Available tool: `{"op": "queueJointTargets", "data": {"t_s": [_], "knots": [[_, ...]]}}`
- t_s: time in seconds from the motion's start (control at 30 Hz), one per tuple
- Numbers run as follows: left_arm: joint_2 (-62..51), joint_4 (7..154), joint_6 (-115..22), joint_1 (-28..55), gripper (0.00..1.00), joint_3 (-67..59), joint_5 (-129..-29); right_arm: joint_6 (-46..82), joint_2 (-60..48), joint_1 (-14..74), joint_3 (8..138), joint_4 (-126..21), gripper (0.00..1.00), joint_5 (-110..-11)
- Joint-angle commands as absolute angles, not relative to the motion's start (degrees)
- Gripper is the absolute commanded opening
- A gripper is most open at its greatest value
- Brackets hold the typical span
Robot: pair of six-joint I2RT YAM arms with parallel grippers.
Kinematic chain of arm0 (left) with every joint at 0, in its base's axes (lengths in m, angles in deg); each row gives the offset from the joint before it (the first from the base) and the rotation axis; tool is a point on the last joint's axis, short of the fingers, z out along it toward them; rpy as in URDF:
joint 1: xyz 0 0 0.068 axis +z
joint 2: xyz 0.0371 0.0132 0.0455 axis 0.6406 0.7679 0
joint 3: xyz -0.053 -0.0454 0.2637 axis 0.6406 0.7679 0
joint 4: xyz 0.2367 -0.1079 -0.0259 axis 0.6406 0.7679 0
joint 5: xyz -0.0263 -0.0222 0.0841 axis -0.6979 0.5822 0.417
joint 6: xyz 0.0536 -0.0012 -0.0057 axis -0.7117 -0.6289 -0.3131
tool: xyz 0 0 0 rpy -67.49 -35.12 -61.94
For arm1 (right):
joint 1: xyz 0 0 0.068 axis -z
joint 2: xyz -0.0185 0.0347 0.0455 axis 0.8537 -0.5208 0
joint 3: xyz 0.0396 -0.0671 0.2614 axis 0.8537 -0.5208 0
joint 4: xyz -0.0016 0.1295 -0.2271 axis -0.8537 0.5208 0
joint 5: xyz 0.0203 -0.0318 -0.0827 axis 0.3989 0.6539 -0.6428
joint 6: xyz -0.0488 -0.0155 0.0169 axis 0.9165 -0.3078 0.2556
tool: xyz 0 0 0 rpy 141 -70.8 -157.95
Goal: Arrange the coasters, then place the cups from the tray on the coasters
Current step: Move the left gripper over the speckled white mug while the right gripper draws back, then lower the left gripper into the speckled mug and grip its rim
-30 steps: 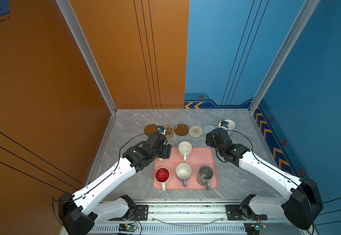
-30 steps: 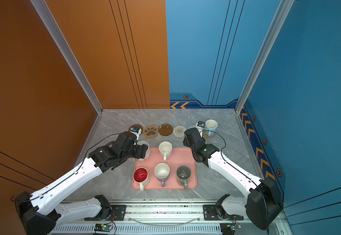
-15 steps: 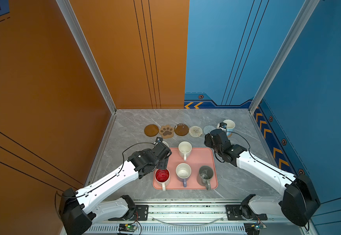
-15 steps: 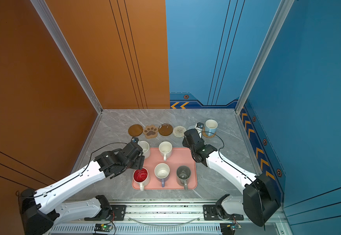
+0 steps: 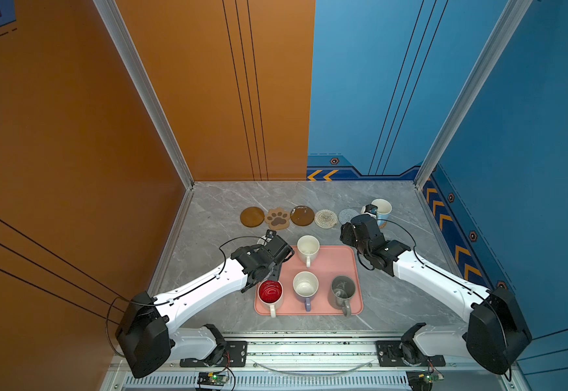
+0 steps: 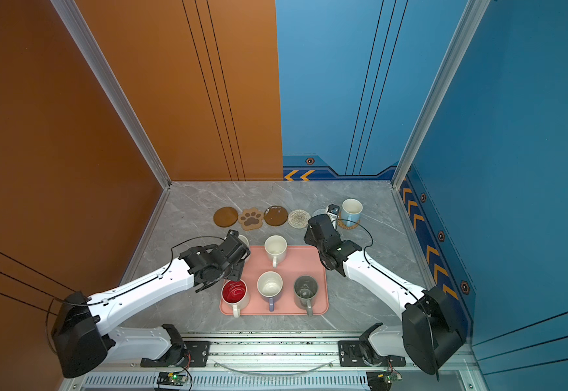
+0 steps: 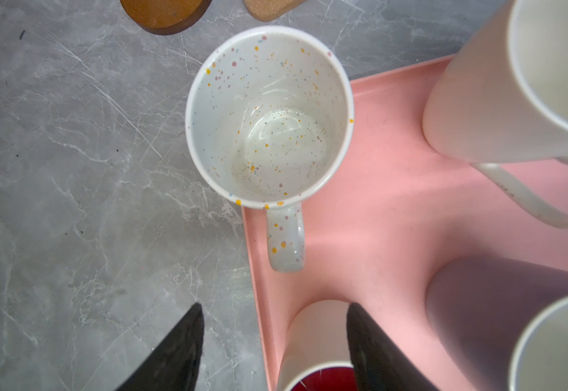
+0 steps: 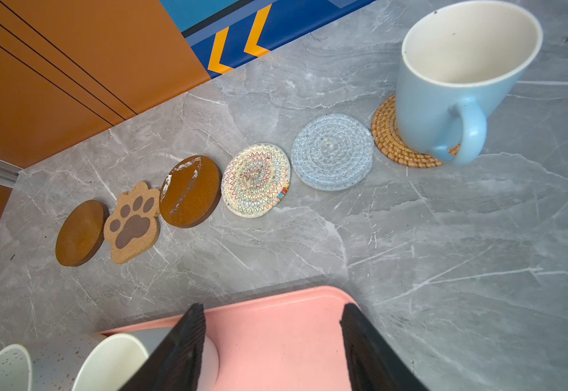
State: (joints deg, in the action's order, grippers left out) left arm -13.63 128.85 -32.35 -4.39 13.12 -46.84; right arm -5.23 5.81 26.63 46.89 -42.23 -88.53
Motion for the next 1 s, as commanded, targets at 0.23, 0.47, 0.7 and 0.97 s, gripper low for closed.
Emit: {"op": "queueJointTargets", "data": {"t_s": [0.23, 0.47, 0.7, 0.97], "knots": [[-11.06, 123.29, -33.44, 0.34, 0.61, 15.47, -51.53, -5.82, 5.98, 27.37, 44.85, -45.49, 0.63, -85.79], [-9.41, 119.4, -34.23, 2.62, 0.55, 17.13, -54.35, -5.92, 4.91, 28.46, 44.49, -45.77, 0.63, -84.49], [-8.04, 116.34, -34.49, 3.73, 0.49, 18.59, -55.77, -5.89, 3.94, 28.97, 44.13, -46.86, 0.63, -83.35], [-6.45, 113.99, -35.17, 4.72, 0.47, 18.77, -56.64, -6.06, 3.08, 29.22, 44.24, -47.51, 0.63, -82.46]]}}
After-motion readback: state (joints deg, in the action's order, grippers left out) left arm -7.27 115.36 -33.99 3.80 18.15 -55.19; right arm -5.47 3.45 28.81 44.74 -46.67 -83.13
